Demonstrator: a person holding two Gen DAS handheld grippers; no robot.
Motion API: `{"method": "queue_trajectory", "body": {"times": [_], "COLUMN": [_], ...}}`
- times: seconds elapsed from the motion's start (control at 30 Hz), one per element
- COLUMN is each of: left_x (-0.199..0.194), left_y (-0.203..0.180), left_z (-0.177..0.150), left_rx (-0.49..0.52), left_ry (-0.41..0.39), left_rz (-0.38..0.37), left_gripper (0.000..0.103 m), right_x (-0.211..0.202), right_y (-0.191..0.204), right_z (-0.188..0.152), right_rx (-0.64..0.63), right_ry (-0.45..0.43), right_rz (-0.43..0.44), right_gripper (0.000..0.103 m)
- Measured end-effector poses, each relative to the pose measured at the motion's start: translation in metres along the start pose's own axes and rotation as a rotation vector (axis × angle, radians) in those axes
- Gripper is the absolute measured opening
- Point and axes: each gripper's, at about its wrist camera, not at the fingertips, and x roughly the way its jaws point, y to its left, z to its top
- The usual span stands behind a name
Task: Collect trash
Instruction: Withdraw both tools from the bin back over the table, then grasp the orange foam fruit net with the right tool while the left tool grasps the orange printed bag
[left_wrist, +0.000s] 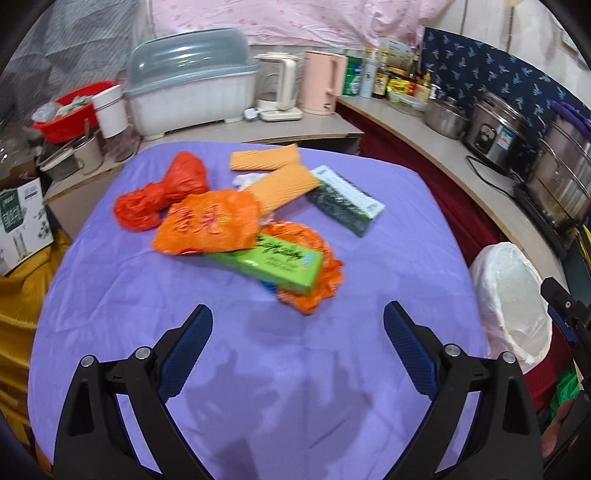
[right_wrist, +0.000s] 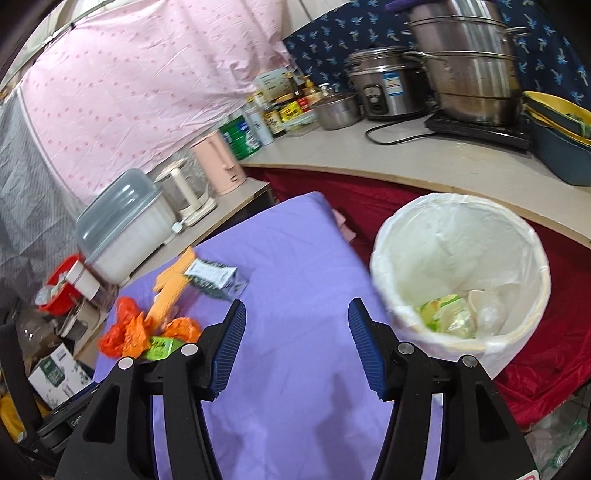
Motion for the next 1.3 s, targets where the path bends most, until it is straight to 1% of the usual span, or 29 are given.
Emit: {"method": "queue_trajectory", "body": {"times": [0.33,0.6,0.7,0.9,1.03,1.17,1.23,1.27,1.3], "left_x": [0.0,0.006,0.013,0.04,0.067,0.095,0.106,0.111,0.115], "left_y": [0.074,0.102,0.105,0.099,0.087,0.079,0.08,0.081,0.084], "left_z": [-0.007,0.002,0.008,0.03,0.048,0.059,0.062,0.063,0.064], "left_rx": [-0.094,-0.157,-0.169,-0.172,-0.155,-0.128,-0.128,-0.13,-0.135], "left_ry": [0.029,0.034,0.036,0.045,0.061,0.086,0.098,0.108,0.119], "left_rz": [0.058,0.066,0.061,0.045,0.026,0.03,0.031,0.023,0.014], "left_gripper": [0.089,0.091,0.091,0.091,0.091,0.091,0.085,0.078,0.075], "right_x": [0.023,0.045,0.055,0.081,0.101,0.122,0.131,0.137,0.142], "right_y": [0.057,0.089,0.098,0.114,0.126,0.136,0.141,0.144,0.148], "right_z": [-0.03,-0.041,-0.043,-0.041,-0.033,-0.021,-0.015,-0.012,-0.009], "right_rx": [-0.064,-0.104,-0.116,-0.133,-0.144,-0.138,-0.133,-0.133,-0.135], "right_ry": [0.081,0.121,0.137,0.165,0.173,0.175,0.179,0.182,0.188], "right_rz": [0.049,0.074,0.081,0.096,0.111,0.126,0.137,0.146,0.154], "right_gripper": [0.056,0.056,0.056,0.056,0.056,0.056,0.056,0.056,0.056]}}
